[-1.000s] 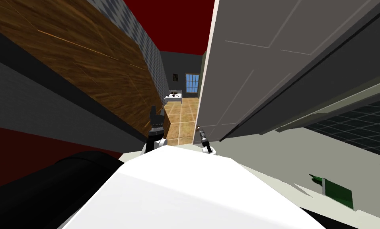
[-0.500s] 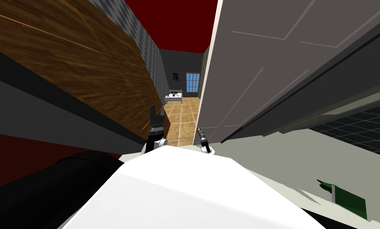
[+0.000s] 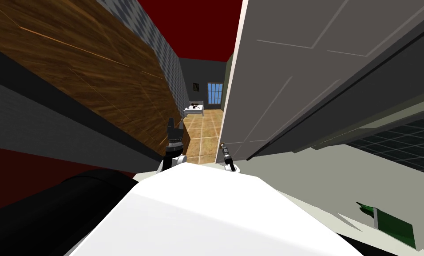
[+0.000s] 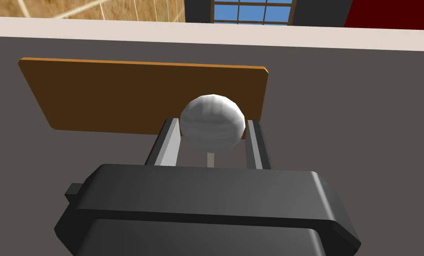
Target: Push the door open
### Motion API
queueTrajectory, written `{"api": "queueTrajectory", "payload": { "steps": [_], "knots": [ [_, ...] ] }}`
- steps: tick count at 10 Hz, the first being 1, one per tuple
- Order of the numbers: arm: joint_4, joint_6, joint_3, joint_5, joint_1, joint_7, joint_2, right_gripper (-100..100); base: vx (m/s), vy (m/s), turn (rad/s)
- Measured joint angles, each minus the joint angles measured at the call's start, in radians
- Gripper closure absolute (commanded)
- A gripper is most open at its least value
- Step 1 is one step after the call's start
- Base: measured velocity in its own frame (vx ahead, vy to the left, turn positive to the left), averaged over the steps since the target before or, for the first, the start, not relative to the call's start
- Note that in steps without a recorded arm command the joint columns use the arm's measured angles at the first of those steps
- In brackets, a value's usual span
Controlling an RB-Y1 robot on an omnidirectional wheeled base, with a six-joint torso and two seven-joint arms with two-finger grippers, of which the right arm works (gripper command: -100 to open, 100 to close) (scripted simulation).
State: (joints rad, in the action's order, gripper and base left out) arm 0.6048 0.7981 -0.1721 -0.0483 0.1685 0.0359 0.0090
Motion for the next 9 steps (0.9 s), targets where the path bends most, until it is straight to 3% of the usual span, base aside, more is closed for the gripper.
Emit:
{"api": "queueTrajectory", "payload": {
  "steps": [3,4,5,6,9],
  "knots": [
    [-0.023,0.007,0.017,0.009,0.010,-0.009,-0.012,100,0.175,0.084,-0.039],
    [0.036,-0.015,0.019,0.009,-0.022,-0.007,-0.027,100,0.156,0.070,-0.070],
    [0.017,-0.006,0.029,0.015,-0.006,-0.007,-0.035,100,0.171,0.077,-0.065],
    [0.015,0.002,0.041,0.021,-0.006,-0.008,-0.047,-100,-0.050,0.037,-0.051],
    [0.019,0.000,0.039,0.023,-0.007,-0.005,-0.059,-100,-0.182,-0.008,-0.020]
  ]
}}
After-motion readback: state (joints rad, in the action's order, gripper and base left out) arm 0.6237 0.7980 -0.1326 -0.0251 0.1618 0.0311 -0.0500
